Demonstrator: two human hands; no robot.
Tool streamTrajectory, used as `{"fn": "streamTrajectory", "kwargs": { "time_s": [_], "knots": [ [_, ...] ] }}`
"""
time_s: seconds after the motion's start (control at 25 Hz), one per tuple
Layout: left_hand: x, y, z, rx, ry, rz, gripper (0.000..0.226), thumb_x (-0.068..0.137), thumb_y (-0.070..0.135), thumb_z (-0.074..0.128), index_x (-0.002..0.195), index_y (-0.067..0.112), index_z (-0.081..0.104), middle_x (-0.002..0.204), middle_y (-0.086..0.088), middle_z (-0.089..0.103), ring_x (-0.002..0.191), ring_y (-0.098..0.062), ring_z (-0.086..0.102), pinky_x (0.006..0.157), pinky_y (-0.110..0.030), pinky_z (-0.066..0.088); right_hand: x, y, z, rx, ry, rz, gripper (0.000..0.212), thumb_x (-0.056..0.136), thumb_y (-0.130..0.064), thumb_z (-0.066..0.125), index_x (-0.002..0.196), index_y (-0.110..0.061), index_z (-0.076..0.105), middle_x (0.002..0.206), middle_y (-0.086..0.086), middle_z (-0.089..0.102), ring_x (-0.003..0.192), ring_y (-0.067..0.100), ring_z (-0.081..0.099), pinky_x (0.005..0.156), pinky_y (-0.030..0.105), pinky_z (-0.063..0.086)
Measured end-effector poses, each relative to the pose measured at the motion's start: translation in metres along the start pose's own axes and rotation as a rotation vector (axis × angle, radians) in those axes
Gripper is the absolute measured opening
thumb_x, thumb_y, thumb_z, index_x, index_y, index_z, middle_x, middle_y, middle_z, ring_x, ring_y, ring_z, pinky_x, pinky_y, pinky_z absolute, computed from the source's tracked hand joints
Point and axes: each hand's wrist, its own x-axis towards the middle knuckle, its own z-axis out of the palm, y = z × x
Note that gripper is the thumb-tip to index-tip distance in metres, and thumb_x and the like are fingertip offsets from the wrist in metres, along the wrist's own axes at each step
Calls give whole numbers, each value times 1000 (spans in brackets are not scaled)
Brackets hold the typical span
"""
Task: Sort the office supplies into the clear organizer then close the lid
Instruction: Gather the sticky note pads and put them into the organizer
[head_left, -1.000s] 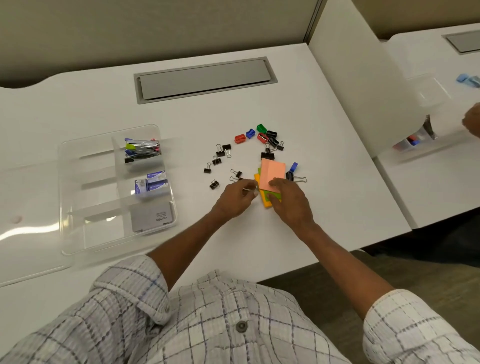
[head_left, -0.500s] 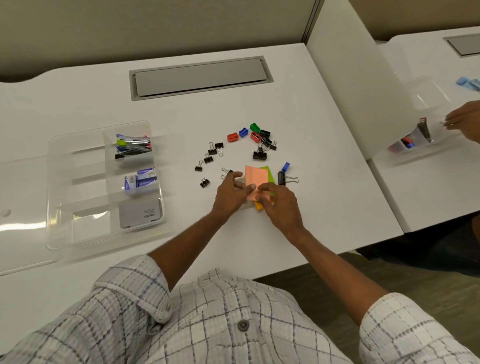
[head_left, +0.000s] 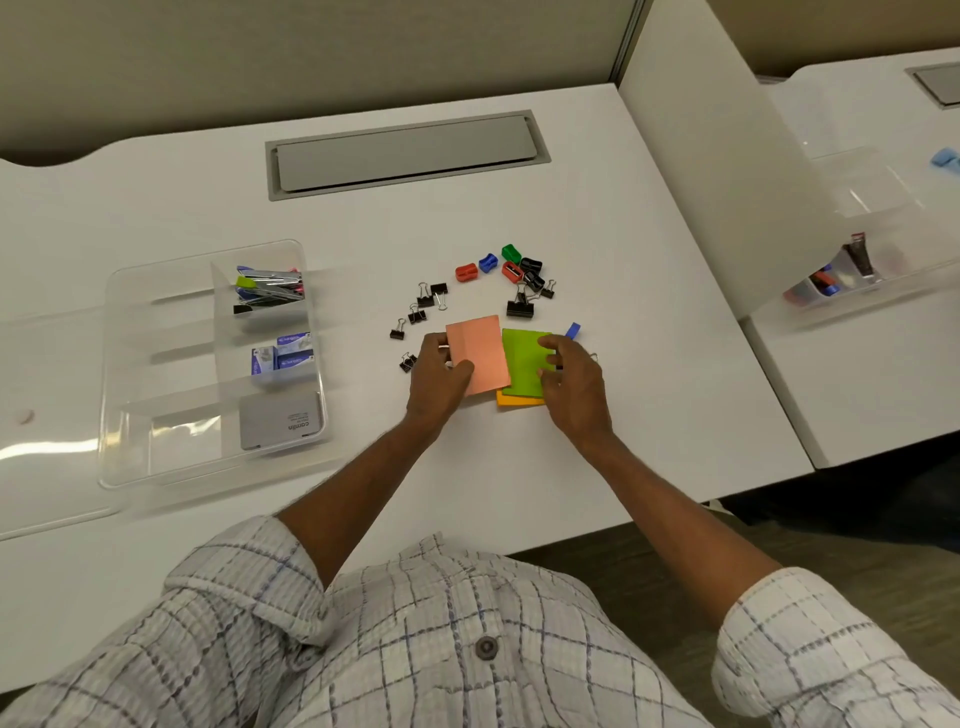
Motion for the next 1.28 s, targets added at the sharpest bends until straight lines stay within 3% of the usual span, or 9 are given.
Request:
{"fn": "streamTrajectory", "kwargs": {
  "time_s": [0.08,0.24,0.36,0.48,0.6,0.8,0.92,1.12,1.28],
  "knots": [
    [0,-4,-5,-18,6,-18,41,89,6,58,129,10,47,125,-8,61,111,-23,61,88,-37,54,15,0,-6,-129,-74,-18,54,90,-8,68,141,-14,50,137,8,57,122,26,53,102,42,47],
    [-2,-12,-11,-20,16,-29,41,90,8,58,129,11,46,127,-11,63,107,-23,62,81,-31,51,49,-10,-17,-529,-371,-80,86,80,-34,80,152,-22,33,145,2,49,132,28,38,92,45,47],
    [-2,-15,-15,-36,22,-29,42,91,8,57,131,12,46,127,-12,63,109,-25,62,80,-30,51,66,-18,-20,-607,-362,-164,74,73,-37,85,137,-24,50,128,0,56,126,24,42,85,41,48],
    [-1,-15,-22,-48,22,-8,42,91,9,56,132,13,46,128,-11,63,105,-21,62,72,-22,50,71,-27,-26,-492,-231,-240,36,75,-31,84,107,-28,67,102,-9,67,106,18,53,73,31,44],
    [2,-16,-27,-65,-7,14,42,94,10,56,135,15,45,129,-10,64,107,-21,64,69,-18,49,77,-39,-37,-380,-255,-168,22,75,-31,85,93,-28,73,83,-14,68,86,11,62,69,27,42],
    [7,-12,-32,-135,-75,21,42,99,10,51,141,17,48,126,-11,66,111,-26,65,88,-38,58,83,-57,-54,179,-503,-5,17,85,-28,79,100,-22,77,94,-5,74,78,0,67,65,18,54],
    [8,-7,-36,-147,-111,38,40,101,9,48,140,18,50,124,-13,65,114,-28,63,91,-47,57,85,-64,-50,227,-536,10,17,87,-33,76,102,-26,76,97,-8,74,85,-2,67,66,17,54],
    [6,0,-42,-192,-122,27,37,99,10,48,133,21,54,118,-8,69,106,-23,67,84,-40,60,87,-71,-28,339,-597,108,13,88,-32,75,101,-30,76,96,-11,74,88,1,65,67,18,54],
    [2,8,-49,-331,-191,-74,26,100,23,45,114,35,63,101,9,75,93,-13,73,70,-30,61,81,-79,0,317,-460,56,7,88,-26,76,95,-27,74,90,-14,74,83,0,68,62,19,56]
  ]
}}
